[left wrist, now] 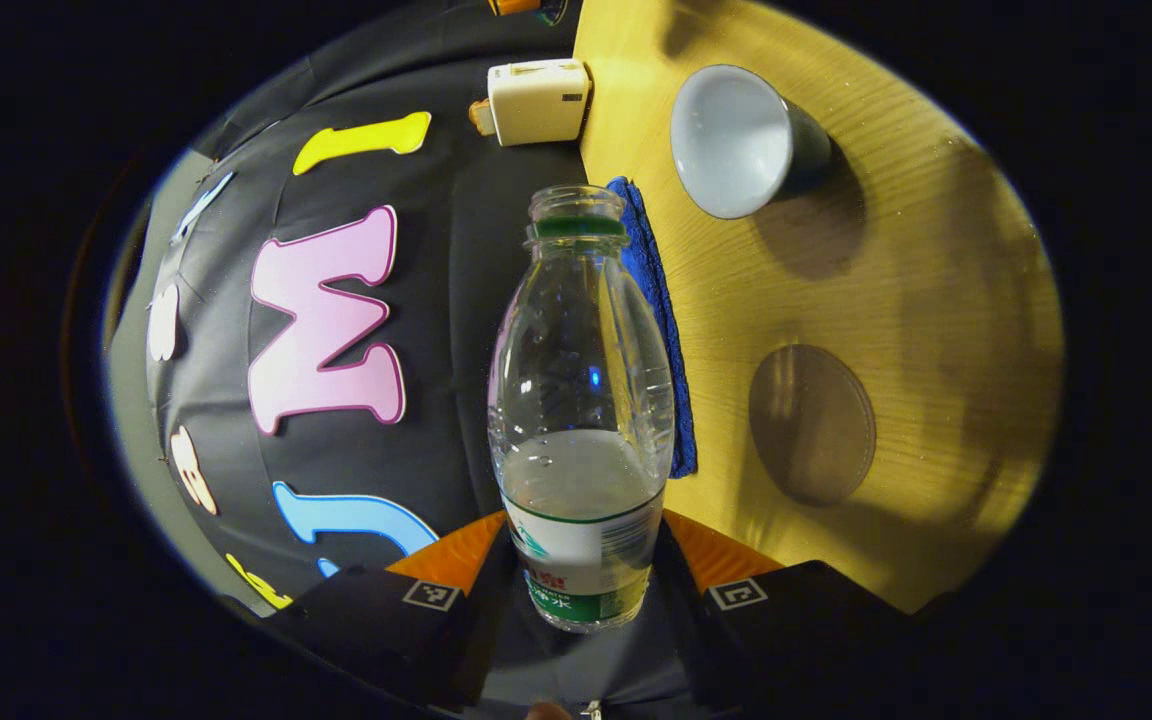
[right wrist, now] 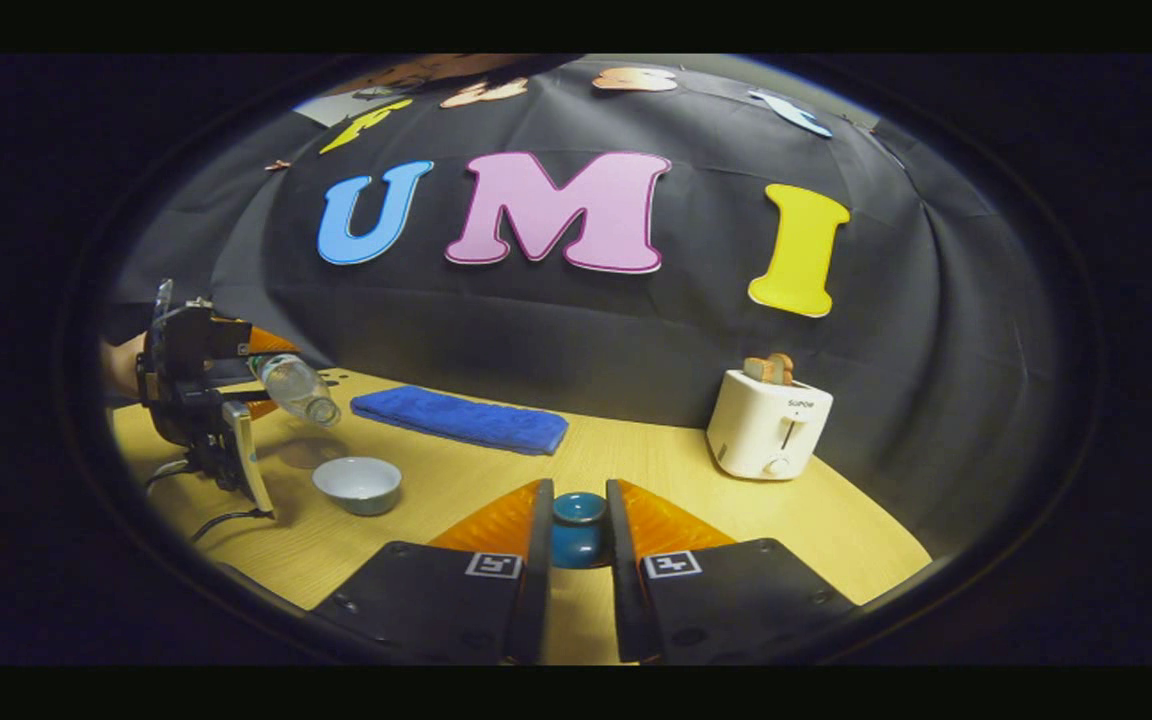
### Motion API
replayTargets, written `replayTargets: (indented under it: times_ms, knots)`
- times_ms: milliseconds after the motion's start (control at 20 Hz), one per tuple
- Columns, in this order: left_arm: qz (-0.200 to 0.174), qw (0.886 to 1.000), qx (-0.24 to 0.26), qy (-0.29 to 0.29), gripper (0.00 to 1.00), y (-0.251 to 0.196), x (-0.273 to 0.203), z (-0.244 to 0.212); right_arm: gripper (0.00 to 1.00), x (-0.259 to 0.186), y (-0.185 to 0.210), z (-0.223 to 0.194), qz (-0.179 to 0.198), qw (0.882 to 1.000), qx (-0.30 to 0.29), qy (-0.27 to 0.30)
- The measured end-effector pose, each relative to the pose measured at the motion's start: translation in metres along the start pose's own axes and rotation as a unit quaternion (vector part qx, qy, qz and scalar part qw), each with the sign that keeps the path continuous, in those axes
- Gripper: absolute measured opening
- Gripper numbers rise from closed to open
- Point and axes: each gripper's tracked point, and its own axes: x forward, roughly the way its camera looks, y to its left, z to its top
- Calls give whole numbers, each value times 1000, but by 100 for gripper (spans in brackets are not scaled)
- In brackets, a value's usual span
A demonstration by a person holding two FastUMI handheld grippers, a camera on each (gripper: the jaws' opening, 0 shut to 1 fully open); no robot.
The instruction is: Open the teacup lid with one hand, grasp the water bottle and pour water into the teacup with the other hand; after pouring, place the water bottle on the coaster and then close the teacup lid.
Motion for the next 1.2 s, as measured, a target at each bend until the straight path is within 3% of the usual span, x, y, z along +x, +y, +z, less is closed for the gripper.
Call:
replayTargets:
  times_ms: [50, 550, 650, 700, 1200]
  knots:
    - [1, 1000, 3, -1, 75, 0, 0, 0, 34, -1, 0, 0, 0, 1000, -1, 0]
    - [16, 999, 28, -6, 75, 6, -1, 3, 34, -1, 1, -1, 2, 1000, -5, 0]
    - [22, 999, 33, -8, 75, 10, 0, 4, 29, 0, 1, -1, 2, 1000, -4, -1]
    - [25, 999, 36, -10, 75, 12, 0, 3, 34, -1, 0, -1, 2, 1000, -4, -1]
    - [56, 995, 69, -34, 75, 30, 4, 9, 34, -4, -7, 3, -7, 1000, -8, -8]
